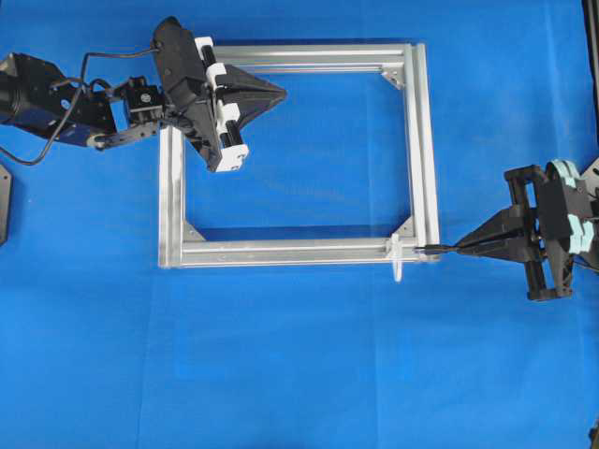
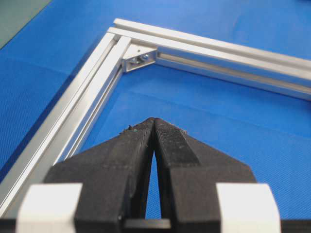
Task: Insert the wire through the string loop located on the right side.
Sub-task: 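Push the plug leftward through the white zip-tie loop with the right gripper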
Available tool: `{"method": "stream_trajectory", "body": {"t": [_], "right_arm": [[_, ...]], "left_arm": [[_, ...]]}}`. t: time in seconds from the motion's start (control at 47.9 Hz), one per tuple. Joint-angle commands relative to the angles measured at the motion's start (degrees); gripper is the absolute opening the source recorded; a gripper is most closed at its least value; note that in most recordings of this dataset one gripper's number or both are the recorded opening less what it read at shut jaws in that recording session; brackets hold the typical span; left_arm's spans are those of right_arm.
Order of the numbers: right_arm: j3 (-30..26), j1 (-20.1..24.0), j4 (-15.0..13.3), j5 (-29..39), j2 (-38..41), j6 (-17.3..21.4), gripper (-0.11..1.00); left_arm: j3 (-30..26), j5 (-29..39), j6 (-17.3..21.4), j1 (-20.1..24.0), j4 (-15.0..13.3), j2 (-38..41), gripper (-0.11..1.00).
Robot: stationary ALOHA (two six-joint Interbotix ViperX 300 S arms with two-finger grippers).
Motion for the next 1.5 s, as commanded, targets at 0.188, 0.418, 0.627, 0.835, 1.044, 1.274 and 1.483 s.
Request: {"method": "stream_trajectory", "body": {"t": [0.188, 0.418, 0.627, 0.835, 1.044, 1.274, 1.483], "right_arm": [[-1.14, -0.09, -0.09, -0.7, -0.09, -0.09, -0.04], [-1.14, 0.0, -0.09, -0.7, -0.09, -0.09, -0.04], [-1.23, -0.09, 0.0, -0.7, -0.09, 0.0, -0.04], [-2.11, 0.0, -0.09, -1.23, 1.23, 0.09, -0.04], [-4.31, -0.09, 0.0, -5.71, 6.94, 0.18, -0.04], [-9.05, -0.09, 0.0, -7.03, 14.59, 0.09, -0.04], [-12.22, -0.26, 0.09, -7.47, 17.84, 0.09, -0.04]], "left_arm": [[-1.05, -0.26, 0.09, -0.09, 0.18, -1.76, 0.0], [-0.97, -0.35, 0.09, -0.09, 0.09, -1.76, 0.0], [-1.05, -0.26, 0.0, -0.09, 0.09, -1.85, 0.0], [-1.14, -0.26, 0.09, -0.18, 0.09, -1.76, 0.0], [-1.23, -0.26, 0.0, -0.09, 0.09, -1.76, 0.0], [-1.23, -0.44, 0.09, -0.18, 0.26, -1.93, 0.0], [-1.23, -0.53, 0.09, -0.09, 0.35, -1.93, 0.0]]}}
